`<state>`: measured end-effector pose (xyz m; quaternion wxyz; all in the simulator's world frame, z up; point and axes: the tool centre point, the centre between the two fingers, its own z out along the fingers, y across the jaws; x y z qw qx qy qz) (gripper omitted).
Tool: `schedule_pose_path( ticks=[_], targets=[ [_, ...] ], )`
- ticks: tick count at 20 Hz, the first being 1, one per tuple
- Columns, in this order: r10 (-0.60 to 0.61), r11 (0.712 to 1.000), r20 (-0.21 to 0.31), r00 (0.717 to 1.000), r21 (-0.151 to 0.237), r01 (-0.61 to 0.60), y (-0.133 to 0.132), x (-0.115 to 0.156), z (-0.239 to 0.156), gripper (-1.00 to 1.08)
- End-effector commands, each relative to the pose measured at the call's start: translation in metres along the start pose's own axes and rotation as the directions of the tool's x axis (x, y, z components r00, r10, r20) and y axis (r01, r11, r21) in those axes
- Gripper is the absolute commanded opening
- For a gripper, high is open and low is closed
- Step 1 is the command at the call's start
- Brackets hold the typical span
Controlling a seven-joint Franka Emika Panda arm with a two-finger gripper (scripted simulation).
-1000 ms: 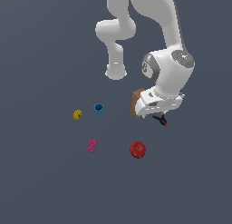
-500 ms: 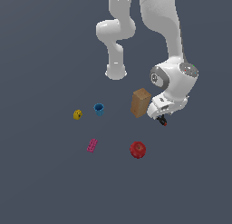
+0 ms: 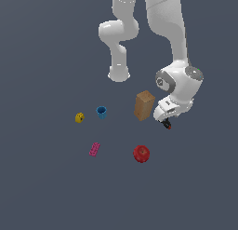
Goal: Pick up a designated object from a clutter of objects.
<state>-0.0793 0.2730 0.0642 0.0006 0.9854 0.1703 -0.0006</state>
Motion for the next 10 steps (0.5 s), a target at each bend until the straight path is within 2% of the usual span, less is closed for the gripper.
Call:
schedule_pose_path(
  ticks=[1,10],
  targets=[
    [0.0,1.0,0.0,1.0,0.0,0.0,0.0,0.0,0.002,1.0],
    [0.0,1.0,-0.001,1.0,0.0,0.0,-0.001,-0.001,0.038,1.0]
  ],
)
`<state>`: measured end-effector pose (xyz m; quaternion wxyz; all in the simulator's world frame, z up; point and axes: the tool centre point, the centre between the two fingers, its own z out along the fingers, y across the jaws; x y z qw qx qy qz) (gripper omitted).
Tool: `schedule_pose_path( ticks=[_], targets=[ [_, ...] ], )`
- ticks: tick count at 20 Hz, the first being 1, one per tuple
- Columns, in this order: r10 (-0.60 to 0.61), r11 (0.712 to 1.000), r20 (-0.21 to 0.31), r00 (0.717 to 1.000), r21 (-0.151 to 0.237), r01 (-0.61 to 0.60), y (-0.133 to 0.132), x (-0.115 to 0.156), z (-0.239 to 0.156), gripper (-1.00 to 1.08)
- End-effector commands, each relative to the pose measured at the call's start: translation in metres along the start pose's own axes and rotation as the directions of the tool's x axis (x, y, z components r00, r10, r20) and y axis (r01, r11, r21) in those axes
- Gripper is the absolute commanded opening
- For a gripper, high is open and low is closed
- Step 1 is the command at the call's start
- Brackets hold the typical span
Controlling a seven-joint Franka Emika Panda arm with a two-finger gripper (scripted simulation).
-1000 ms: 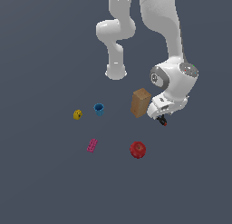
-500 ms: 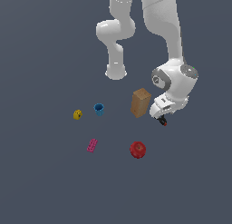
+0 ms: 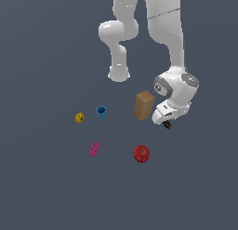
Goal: Pick up a designated object from a clutter of objects.
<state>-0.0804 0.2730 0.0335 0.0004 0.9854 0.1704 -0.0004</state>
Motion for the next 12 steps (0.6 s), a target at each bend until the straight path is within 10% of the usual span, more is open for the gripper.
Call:
schedule_pose_path(
  ticks=[1,7,8,12],
  targets=[
    [0.0,1.0,-0.001,1.0,0.0,0.0,-0.0004,-0.0002,0.0104,1.0],
    [0.0,1.0,-0.001,1.0,0.0,0.0,-0.0007,0.0002,0.0202,1.0],
    [0.0,1.0,-0.001,1.0,0.0,0.0,-0.0007,0.0002,0.0202,-1.0],
    [0.0,1.0,-0.001,1.0,0.0,0.0,-0.0007,0.0002,0.0202,-1.0]
  ],
)
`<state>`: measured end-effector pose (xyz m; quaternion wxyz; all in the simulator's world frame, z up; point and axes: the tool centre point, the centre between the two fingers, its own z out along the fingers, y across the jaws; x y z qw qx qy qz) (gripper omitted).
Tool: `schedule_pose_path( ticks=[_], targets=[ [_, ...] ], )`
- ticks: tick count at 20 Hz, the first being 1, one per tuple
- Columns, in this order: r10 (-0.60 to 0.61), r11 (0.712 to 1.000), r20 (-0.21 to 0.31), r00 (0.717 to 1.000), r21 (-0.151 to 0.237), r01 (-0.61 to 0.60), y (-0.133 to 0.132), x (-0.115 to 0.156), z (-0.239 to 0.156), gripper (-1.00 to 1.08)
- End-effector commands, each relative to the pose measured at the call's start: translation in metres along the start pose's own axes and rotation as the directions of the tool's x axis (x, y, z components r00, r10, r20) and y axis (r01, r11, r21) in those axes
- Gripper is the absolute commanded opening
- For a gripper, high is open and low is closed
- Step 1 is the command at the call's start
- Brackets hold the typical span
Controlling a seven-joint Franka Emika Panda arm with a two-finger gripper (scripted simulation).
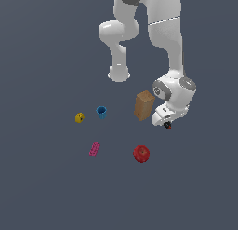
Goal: Pick up a designated object from a clutter of objects.
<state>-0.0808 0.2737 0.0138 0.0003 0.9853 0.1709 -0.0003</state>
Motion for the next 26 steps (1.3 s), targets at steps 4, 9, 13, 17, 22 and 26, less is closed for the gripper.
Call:
schedule_pose_path(
  ticks=[4,9,13,17,22,26],
  targets=[
    [0.0,1.0,0.0,1.0,0.0,0.0,0.0,0.0,0.0,-1.0],
    [0.0,1.0,-0.001,1.0,0.0,0.0,0.001,0.001,-0.003,-1.0],
    [0.0,1.0,-0.001,1.0,0.0,0.0,0.004,0.004,-0.014,-1.0],
    [0.0,1.0,-0.001,1.0,0.0,0.0,0.009,0.009,-0.035,-1.0],
    [-0.001,1.0,-0.001,1.0,0.0,0.001,0.019,0.019,-0.072,-1.0],
    [-0.001,1.0,0.0,1.0,0.002,0.001,0.028,0.028,-0.111,-1.0]
  ],
)
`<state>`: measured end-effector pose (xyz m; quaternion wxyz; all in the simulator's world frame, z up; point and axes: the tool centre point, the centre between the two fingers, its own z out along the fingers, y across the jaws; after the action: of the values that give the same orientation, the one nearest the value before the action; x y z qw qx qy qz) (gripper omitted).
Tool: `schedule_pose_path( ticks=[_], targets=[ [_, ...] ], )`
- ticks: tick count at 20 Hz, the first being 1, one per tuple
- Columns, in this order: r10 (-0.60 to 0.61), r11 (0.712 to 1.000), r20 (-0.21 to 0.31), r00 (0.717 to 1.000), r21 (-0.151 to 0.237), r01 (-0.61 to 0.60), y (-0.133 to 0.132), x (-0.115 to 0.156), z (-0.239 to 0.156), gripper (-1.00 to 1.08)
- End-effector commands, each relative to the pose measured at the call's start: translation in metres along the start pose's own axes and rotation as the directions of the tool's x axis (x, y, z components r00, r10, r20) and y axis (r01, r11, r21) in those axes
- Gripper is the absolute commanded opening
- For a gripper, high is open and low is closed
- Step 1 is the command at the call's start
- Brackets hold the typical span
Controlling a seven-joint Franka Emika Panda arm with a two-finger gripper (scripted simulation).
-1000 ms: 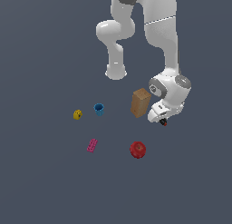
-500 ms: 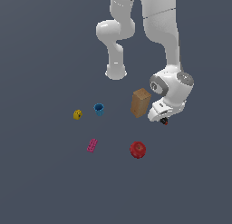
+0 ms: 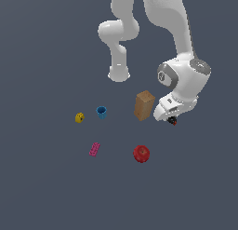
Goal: Pick up a designated object from a clutter of objects.
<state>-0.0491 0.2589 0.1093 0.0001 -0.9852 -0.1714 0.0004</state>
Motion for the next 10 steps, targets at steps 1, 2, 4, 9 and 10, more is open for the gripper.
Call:
schedule_pose_path(
  ticks=[1,2,4,9,10],
  targets=[
    [0.0,1.0,0.0,1.0,0.001,0.0,0.006,0.006,-0.026,-1.0],
    [-0.001,1.0,0.0,1.0,0.001,0.001,0.009,0.009,-0.036,-1.0],
    [-0.001,1.0,0.0,1.0,0.002,0.001,0.014,0.015,-0.057,-1.0],
    [-0.001,1.0,0.0,1.0,0.003,0.001,0.027,0.028,-0.108,-1.0],
    [-0.001,1.0,0.0,1.0,0.003,0.001,0.029,0.031,-0.118,-1.0]
  ],
)
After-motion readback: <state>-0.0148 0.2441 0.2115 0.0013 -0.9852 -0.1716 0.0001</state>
